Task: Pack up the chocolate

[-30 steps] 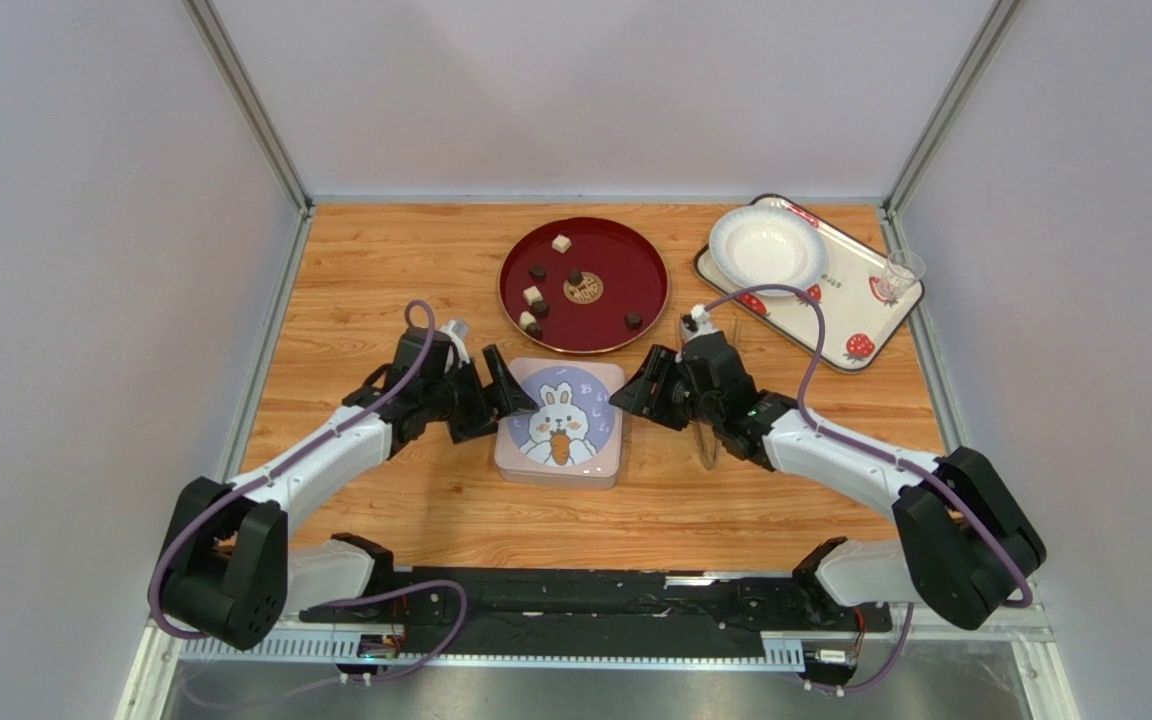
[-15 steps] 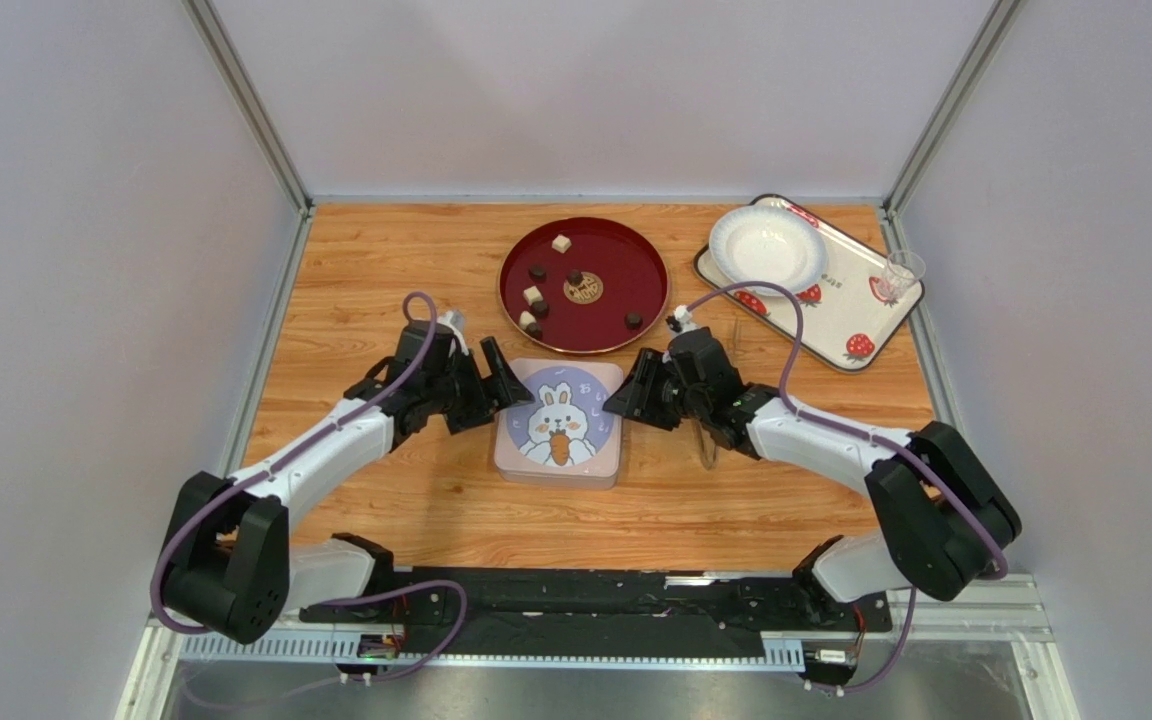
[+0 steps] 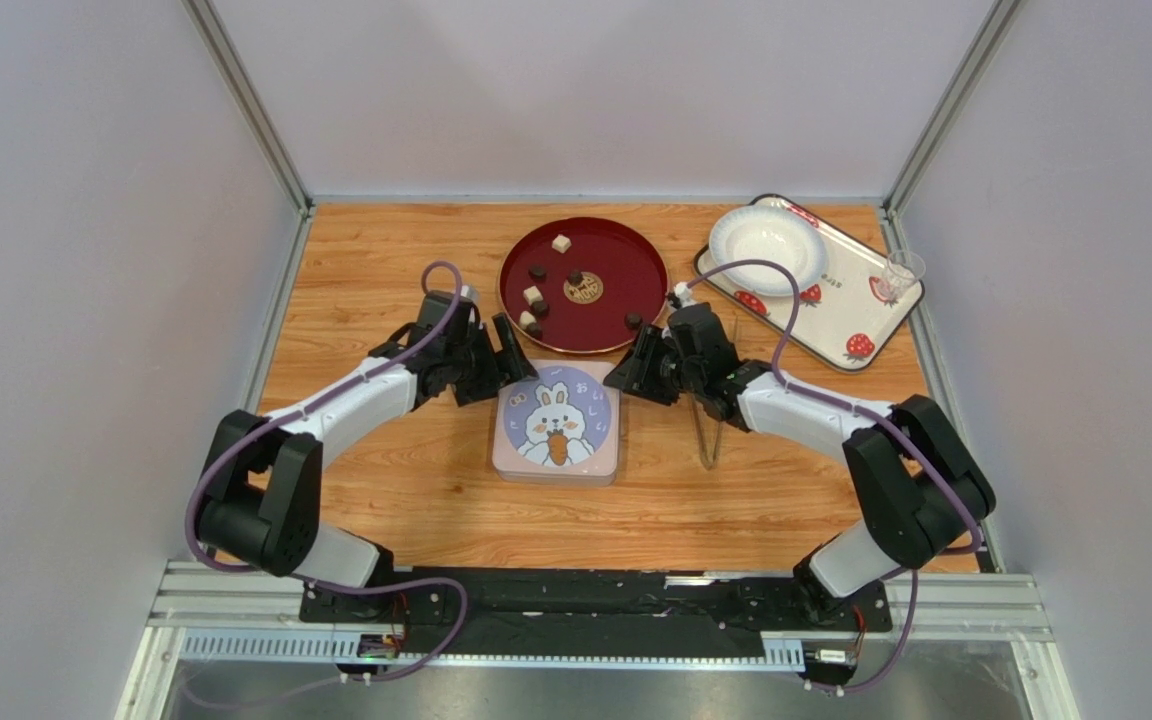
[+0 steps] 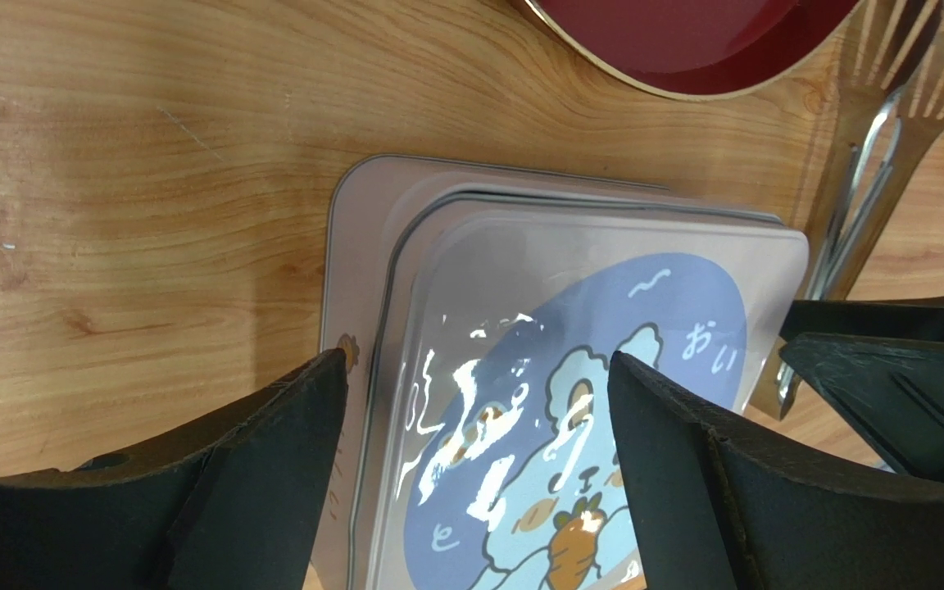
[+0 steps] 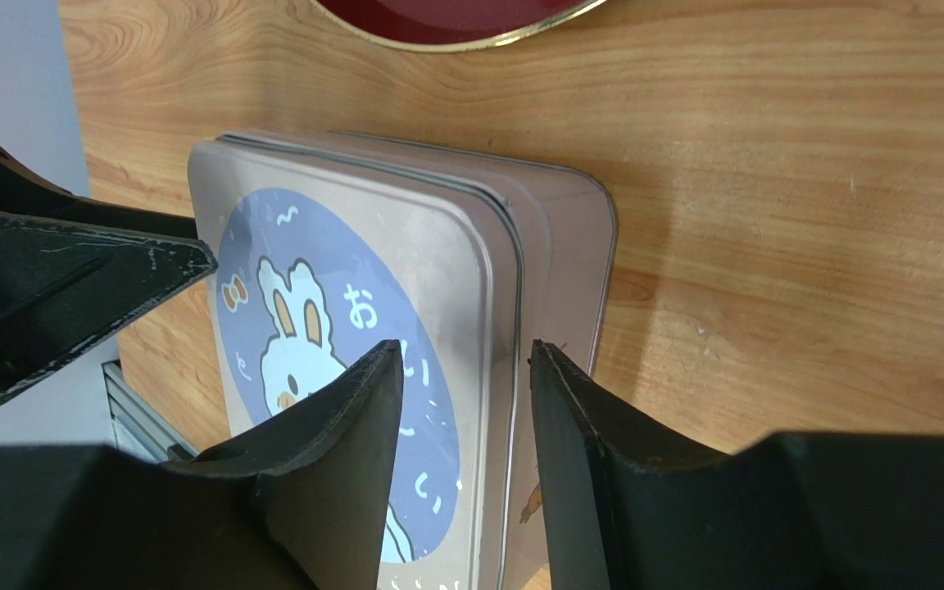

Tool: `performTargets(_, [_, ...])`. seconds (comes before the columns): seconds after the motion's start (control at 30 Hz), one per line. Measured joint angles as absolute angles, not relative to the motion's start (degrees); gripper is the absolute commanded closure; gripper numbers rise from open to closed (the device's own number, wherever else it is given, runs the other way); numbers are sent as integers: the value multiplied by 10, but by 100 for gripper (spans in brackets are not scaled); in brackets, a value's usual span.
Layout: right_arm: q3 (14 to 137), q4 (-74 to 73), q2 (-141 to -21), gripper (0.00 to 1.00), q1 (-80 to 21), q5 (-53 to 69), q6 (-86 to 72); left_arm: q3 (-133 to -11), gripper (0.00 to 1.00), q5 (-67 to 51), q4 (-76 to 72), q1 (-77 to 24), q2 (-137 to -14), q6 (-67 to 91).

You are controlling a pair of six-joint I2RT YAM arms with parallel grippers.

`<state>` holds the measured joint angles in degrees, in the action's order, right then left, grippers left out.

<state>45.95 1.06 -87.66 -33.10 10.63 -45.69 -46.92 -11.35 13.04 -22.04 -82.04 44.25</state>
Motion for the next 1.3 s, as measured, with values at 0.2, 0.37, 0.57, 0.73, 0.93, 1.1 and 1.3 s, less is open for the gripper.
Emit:
performTargets(0.2, [477, 10, -901, 55, -316, 110, -445, -497, 17, -103, 140, -220, -854, 428])
performTargets(0.37, [490, 13, -926, 61, -300, 127, -432, -514, 18, -91, 142, -220, -872, 416])
performTargets(0.57, [515, 24, -954, 65, -288, 163, -410, -530, 23, -93, 140, -220, -898, 405])
performTargets(0.73, [530, 29, -982, 70, -279, 186, -397, -546, 34, -98, 132, -217, -920, 394])
performTargets(0.93, [548, 35, -1005, 87, -258, 225, -396, -555, 54, -106, 117, -204, -932, 379])
performTargets(1.1, [550, 35, -1004, 88, -253, 231, -395, -554, 55, -109, 110, -201, -940, 380])
performTargets(1.3, [540, 38, -996, 88, -254, 228, -393, -527, 57, -116, 80, -197, -928, 397])
